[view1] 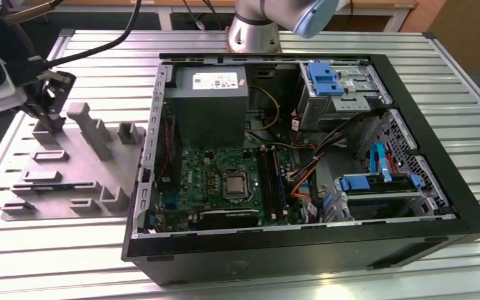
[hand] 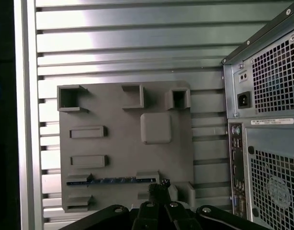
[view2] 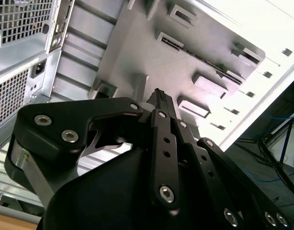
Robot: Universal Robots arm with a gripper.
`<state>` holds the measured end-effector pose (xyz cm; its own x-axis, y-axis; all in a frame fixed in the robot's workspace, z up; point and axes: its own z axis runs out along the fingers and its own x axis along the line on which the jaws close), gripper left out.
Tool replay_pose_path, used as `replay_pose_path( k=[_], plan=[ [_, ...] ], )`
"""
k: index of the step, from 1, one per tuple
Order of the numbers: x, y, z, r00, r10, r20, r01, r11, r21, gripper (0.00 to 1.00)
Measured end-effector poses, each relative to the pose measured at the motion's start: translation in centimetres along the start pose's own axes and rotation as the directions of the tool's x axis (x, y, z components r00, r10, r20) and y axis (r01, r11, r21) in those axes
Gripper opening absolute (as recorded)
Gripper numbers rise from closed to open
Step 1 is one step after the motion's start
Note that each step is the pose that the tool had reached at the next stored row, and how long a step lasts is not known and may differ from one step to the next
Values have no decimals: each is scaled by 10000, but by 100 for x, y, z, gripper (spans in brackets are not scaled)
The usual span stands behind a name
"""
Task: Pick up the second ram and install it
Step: 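Reach for the second ram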
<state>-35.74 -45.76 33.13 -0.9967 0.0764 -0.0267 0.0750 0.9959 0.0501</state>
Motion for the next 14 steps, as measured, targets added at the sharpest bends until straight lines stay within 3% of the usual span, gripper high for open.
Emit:
replay_pose_path(
  k=[14],
  plan=[
    [276, -81, 184, 10000, 0, 0, 0, 10000, 0, 11]
  ],
)
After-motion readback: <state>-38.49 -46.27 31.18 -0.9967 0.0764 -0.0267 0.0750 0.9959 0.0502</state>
